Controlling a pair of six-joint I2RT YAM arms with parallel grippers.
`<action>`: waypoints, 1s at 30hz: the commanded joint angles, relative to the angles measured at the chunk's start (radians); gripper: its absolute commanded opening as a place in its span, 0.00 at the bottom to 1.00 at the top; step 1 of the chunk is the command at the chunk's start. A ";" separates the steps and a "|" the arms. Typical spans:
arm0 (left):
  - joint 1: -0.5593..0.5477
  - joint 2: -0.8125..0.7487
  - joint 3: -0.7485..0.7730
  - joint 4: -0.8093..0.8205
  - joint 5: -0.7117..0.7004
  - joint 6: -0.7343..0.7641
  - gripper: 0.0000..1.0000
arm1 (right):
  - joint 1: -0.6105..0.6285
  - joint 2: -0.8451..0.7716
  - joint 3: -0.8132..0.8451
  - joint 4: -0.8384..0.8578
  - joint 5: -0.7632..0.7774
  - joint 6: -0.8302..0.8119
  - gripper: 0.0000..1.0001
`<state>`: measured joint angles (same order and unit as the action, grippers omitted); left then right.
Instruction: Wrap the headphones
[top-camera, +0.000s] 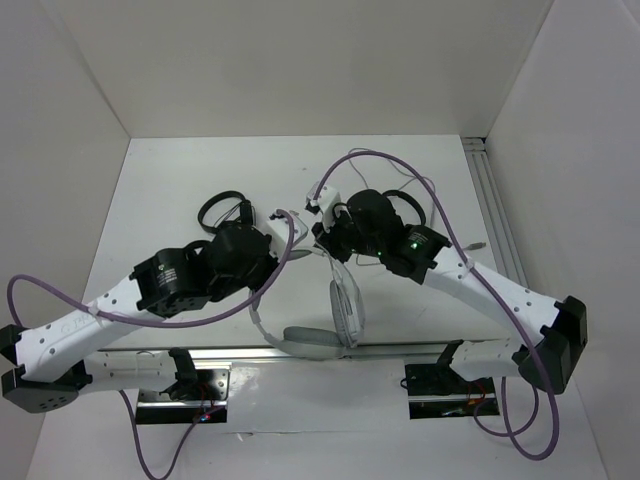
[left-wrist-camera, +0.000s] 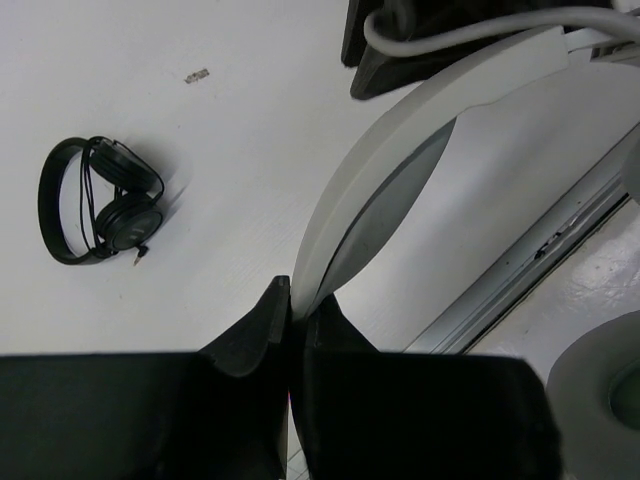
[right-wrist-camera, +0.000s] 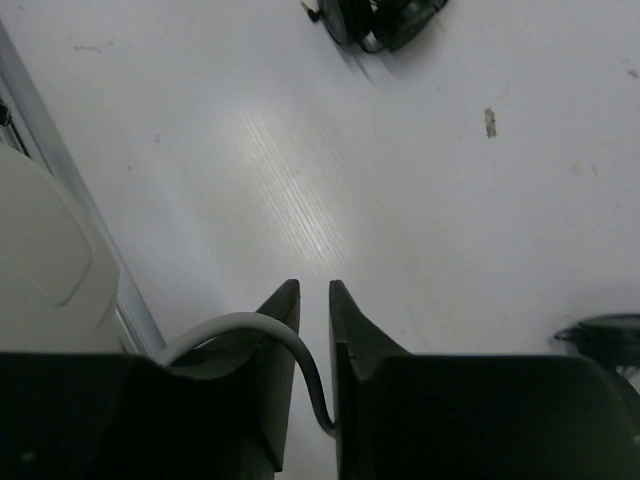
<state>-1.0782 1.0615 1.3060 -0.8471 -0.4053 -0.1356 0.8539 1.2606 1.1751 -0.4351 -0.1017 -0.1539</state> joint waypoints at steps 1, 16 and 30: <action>-0.031 -0.055 0.125 0.163 0.082 -0.051 0.00 | -0.048 0.011 -0.076 0.195 -0.146 0.023 0.28; -0.031 -0.044 0.392 0.154 -0.171 -0.212 0.00 | -0.170 0.291 -0.207 0.837 -0.545 0.315 0.65; -0.031 0.182 0.717 0.215 -0.687 -0.202 0.00 | -0.079 0.327 -0.482 1.141 -0.520 0.416 0.16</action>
<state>-1.1049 1.1965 1.9591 -0.8005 -0.9554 -0.3389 0.7345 1.6321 0.7364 0.5922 -0.6361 0.2466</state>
